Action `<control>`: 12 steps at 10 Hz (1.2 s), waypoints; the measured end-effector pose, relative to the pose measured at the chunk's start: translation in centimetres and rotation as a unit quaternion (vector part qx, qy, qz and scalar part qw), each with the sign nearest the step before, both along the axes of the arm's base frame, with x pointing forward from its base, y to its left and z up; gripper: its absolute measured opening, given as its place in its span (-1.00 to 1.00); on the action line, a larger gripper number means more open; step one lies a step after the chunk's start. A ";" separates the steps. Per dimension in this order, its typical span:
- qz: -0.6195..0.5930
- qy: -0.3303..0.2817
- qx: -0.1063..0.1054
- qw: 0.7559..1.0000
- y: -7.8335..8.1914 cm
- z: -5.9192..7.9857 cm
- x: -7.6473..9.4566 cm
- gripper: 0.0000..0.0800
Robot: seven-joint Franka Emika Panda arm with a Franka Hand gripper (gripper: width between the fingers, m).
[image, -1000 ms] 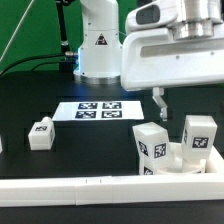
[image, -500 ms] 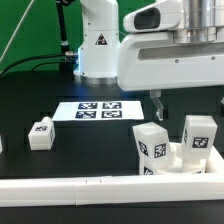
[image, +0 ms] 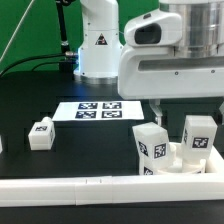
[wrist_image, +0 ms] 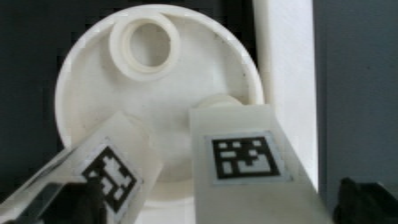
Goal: Assemble stool
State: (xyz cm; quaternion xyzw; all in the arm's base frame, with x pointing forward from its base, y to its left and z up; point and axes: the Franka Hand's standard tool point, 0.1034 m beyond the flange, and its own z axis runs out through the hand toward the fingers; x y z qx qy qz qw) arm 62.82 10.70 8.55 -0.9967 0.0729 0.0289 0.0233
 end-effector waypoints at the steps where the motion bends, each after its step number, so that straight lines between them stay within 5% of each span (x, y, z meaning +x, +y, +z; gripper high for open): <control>1: -0.006 0.002 0.000 1.000 0.7 -0.2 -0.1 0.62; 4: -0.007 0.003 -0.001 1.000 0.8 -0.3 -0.2 0.62; 6: -0.016 0.004 -0.001 1.000 0.8 -0.3 -0.2 -0.03; 12: -0.250 0.007 -0.009 0.968 0.7 -0.4 0.0 -0.16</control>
Offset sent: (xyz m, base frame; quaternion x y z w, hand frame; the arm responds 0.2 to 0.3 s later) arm 0.0000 0.0000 0.0000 0.0000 0.0000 0.0000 1.0000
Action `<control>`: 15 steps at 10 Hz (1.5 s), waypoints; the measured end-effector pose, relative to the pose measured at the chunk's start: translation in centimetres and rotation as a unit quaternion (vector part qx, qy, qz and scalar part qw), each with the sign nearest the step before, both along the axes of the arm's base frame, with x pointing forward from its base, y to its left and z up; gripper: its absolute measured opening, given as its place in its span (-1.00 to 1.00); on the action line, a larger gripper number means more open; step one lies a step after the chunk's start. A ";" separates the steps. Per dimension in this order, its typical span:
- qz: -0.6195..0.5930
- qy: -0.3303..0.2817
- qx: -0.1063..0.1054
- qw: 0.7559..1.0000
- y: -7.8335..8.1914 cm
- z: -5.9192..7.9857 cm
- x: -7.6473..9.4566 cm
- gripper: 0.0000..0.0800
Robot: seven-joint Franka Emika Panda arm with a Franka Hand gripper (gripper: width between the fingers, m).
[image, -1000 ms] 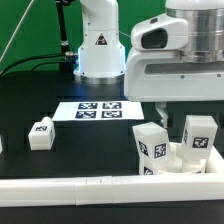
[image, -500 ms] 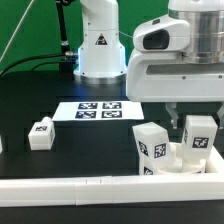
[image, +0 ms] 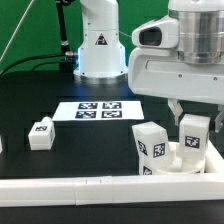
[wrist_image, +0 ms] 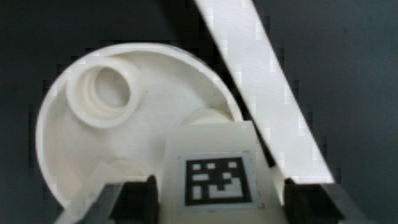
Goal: Assemble stool
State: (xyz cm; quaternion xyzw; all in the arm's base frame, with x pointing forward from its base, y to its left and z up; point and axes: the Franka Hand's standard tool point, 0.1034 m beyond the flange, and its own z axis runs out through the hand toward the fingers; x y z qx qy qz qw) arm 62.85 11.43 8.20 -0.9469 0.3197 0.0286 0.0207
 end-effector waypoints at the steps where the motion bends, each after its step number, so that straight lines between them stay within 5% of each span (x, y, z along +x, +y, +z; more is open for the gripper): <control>1: -0.071 0.004 0.004 0.997 -0.1 0.0 0.1 -0.16; 4: -0.313 0.000 0.028 0.949 0.3 0.0 0.6 -0.16; 9: -0.442 0.014 0.027 0.896 0.5 0.0 0.5 -0.16; 12: -0.631 0.007 0.052 0.774 0.8 -0.2 1.0 -0.16; 15: -0.637 0.002 0.071 0.768 1.2 -0.2 1.0 -0.16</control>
Offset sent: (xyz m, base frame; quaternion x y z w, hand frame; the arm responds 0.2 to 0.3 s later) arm -0.0047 0.0049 -0.0107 0.1170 0.0208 0.4644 0.8776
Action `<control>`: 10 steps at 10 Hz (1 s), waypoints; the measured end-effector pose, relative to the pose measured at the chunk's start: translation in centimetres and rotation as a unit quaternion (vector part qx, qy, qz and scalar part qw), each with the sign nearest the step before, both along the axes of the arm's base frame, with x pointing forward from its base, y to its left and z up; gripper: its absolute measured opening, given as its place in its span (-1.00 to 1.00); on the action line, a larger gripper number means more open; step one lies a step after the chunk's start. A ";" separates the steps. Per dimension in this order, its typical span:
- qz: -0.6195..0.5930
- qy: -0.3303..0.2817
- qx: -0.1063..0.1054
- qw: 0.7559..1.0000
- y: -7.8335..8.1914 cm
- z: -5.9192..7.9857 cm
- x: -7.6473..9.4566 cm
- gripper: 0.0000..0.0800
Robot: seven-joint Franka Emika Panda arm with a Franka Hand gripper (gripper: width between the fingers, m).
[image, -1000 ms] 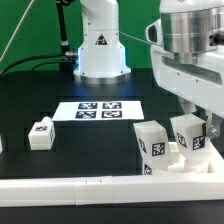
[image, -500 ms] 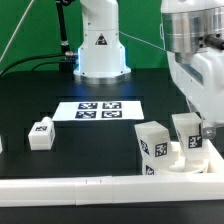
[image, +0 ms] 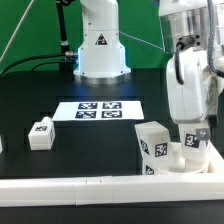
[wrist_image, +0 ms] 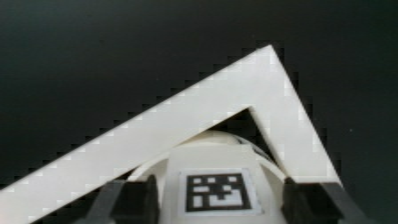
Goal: Assemble stool
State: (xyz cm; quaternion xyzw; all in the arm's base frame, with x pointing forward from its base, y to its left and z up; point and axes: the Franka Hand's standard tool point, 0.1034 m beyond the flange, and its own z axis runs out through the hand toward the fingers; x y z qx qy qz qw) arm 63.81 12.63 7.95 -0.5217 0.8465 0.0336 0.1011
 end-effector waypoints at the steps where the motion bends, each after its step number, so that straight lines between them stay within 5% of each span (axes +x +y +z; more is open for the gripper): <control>1: 0.011 -0.001 -0.002 1.000 0.0 -0.1 0.0 0.08; 3: 0.052 -0.013 -0.004 0.999 0.3 0.7 0.1 0.56; 6: 0.291 -0.076 -0.036 0.953 -0.1 4.3 0.9 0.62; 10: 0.426 -0.094 -0.056 0.898 -0.1 4.3 0.8 0.62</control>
Offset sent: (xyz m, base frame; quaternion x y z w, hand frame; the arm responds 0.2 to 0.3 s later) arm -0.0115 0.0131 0.0386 -0.0167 -0.0713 -0.0962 0.9927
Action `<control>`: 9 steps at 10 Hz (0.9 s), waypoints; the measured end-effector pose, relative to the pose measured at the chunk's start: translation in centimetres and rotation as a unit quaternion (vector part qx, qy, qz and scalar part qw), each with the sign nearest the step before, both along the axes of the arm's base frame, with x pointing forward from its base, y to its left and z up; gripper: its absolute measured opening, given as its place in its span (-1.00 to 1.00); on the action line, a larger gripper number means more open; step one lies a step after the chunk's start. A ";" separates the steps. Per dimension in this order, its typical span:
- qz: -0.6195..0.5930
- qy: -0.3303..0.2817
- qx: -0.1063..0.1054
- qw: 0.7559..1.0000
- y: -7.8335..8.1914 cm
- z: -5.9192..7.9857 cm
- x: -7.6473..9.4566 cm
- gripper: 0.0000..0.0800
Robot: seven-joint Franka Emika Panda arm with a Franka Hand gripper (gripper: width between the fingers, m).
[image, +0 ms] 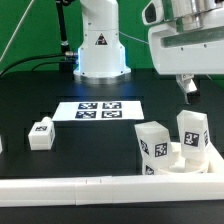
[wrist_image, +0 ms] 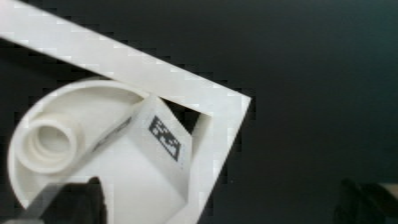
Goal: Assemble stool
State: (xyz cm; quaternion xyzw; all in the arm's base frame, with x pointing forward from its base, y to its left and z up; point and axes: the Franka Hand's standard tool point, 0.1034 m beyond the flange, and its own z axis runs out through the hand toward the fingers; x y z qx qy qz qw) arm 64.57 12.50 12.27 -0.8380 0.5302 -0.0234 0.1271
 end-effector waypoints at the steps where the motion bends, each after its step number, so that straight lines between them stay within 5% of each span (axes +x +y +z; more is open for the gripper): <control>1: 0.023 -0.004 -0.004 1.000 0.0 0.0 0.0 0.62; 4: 0.301 -0.040 -0.080 0.949 -0.4 -0.1 0.1 0.62; 9: 0.447 -0.057 -0.102 0.887 -0.6 -1.0 -0.1 0.62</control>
Offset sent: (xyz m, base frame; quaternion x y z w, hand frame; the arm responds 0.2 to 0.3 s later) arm 0.0065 0.0077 0.0031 -0.0605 0.0084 -0.5291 0.8464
